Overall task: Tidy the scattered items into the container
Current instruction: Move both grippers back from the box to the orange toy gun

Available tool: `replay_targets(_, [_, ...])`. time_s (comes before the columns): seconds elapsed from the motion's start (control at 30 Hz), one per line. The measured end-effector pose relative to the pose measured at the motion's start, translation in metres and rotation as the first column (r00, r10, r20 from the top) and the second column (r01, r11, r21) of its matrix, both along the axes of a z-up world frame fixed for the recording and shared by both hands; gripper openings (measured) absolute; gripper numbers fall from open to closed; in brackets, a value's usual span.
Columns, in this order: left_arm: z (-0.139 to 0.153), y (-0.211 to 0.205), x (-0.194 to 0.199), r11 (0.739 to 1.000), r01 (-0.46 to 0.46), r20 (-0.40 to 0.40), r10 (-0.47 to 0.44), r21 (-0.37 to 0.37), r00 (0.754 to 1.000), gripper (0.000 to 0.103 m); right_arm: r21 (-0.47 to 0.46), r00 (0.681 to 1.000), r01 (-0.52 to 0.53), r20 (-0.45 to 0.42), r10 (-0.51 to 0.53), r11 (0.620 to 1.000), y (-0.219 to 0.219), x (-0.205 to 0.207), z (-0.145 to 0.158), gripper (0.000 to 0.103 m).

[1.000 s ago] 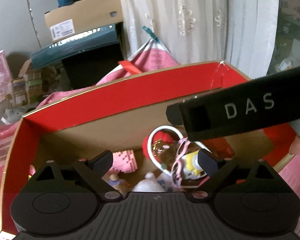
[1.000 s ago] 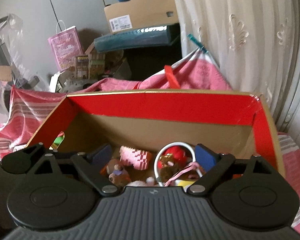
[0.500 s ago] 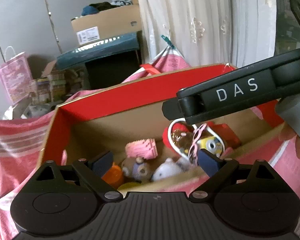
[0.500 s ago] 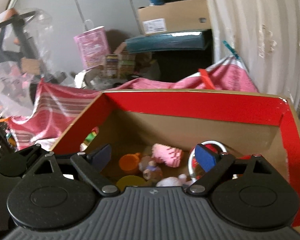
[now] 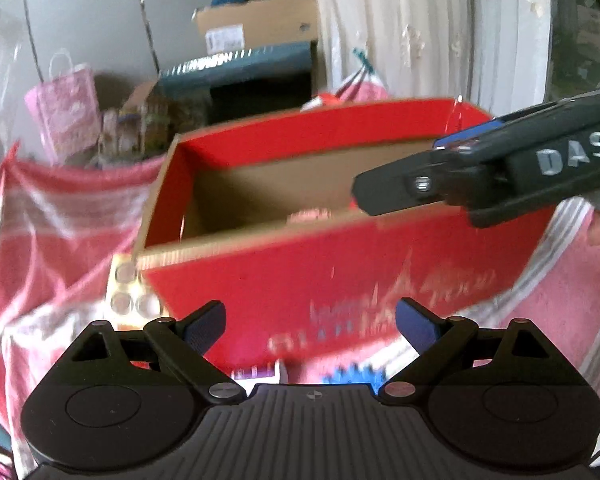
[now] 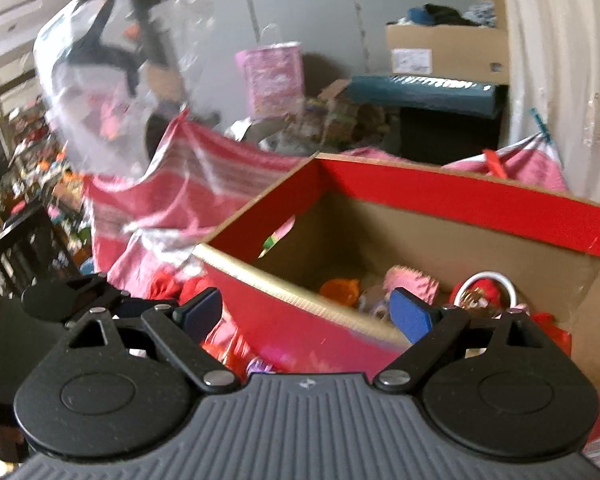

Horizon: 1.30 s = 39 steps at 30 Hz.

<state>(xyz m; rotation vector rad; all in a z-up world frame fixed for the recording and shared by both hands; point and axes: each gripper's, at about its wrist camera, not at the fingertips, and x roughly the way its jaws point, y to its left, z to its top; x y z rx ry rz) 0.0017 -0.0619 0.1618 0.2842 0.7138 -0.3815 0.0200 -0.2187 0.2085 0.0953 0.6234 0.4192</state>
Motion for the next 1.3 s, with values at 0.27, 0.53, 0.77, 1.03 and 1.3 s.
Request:
replay_targets(0.27, [-0.073, 0.033, -0.013, 0.999, -0.051, -0.2, 0.05, 0.003, 0.979, 0.098, -0.019, 0.985, -0.054, -0.164, 0.05, 0.998, 0.035, -0.008, -0.061, 0.092])
replay_targets(0.53, [-0.138, 0.046, -0.024, 0.995, -0.094, -0.276, 0.097, 0.025, 0.956, 0.097, -0.049, 0.942, -0.029, -0.335, 0.01, 0.998, 0.056, 0.003, -0.135, 0.09])
replay_targets(0.77, [-0.184, 0.051, -0.02, 0.99, -0.136, -0.352, 0.14, 0.035, 0.925, 0.095, -0.059, 0.875, -0.038, -0.485, 0.005, 0.998, 0.065, 0.007, -0.19, 0.073])
replay_targets(1.03, [-0.205, 0.056, -0.017, 0.983, -0.181, -0.407, 0.174, 0.022, 0.897, 0.095, -0.038, 0.812, -0.064, -0.583, 0.03, 0.997, 0.071, 0.006, -0.221, 0.045])
replay_targets(1.3, [-0.216, 0.058, -0.015, 0.98, -0.197, -0.428, 0.173, -0.012, 0.887, 0.093, 0.027, 0.744, -0.045, -0.666, 0.051, 0.999, 0.065, 0.007, -0.242, 0.021])
